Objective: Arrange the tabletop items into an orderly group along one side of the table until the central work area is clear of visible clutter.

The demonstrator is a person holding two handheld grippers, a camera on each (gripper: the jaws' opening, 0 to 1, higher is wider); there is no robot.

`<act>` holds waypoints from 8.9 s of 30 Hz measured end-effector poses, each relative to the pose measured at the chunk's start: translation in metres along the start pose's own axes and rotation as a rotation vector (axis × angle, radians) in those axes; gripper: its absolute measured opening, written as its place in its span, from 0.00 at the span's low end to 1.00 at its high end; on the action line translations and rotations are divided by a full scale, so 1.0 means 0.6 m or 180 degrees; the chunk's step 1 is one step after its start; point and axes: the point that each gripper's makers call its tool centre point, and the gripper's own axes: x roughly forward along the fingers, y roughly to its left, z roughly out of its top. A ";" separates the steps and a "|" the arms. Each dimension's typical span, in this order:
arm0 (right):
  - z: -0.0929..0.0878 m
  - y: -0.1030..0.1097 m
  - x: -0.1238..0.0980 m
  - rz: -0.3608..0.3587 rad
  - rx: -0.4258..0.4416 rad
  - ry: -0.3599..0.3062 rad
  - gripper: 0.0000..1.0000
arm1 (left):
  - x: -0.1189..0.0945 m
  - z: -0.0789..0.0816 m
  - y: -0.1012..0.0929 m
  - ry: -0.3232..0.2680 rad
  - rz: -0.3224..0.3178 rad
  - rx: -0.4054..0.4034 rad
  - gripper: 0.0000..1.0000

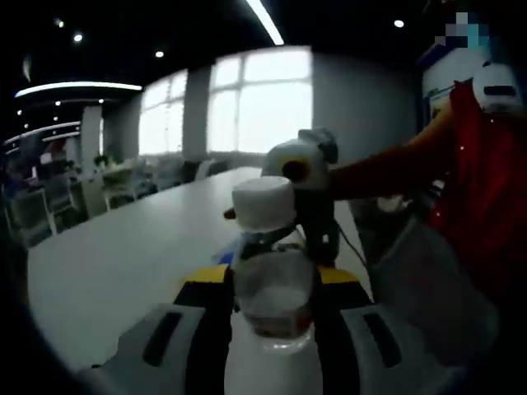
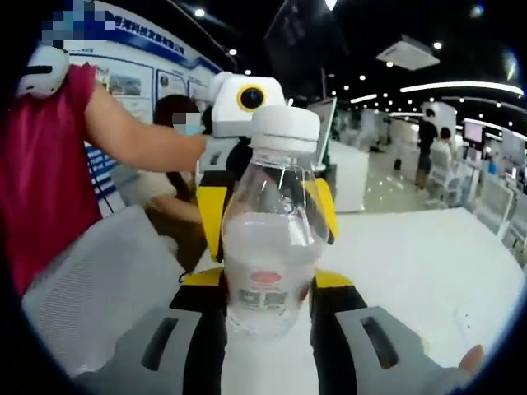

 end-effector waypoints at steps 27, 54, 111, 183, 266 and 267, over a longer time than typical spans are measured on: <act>-0.094 -0.199 0.072 -0.0277 0.0016 0.0289 0.37 | 0.041 -0.094 0.190 0.0219 -0.0213 0.0260 0.35; -0.186 -0.247 0.094 -0.0425 0.0031 0.0747 0.37 | 0.075 -0.175 0.237 0.0268 -0.0310 0.0284 0.36; -0.203 -0.255 0.086 -0.0482 -0.0006 0.0947 0.40 | 0.088 -0.183 0.240 0.0260 -0.0261 0.0139 0.38; -0.115 -0.167 -0.100 -0.1489 0.0417 0.0326 1.00 | 0.013 -0.126 0.159 0.0123 0.0427 -0.0512 0.99; -0.245 0.155 -0.467 -0.4199 0.0936 0.0157 0.96 | 0.000 -0.122 -0.141 -0.0348 0.0768 -0.0898 0.95; -0.248 0.155 -0.471 -0.4213 0.0956 0.0176 0.96 | 0.004 -0.120 -0.142 -0.0344 0.0764 -0.0879 0.95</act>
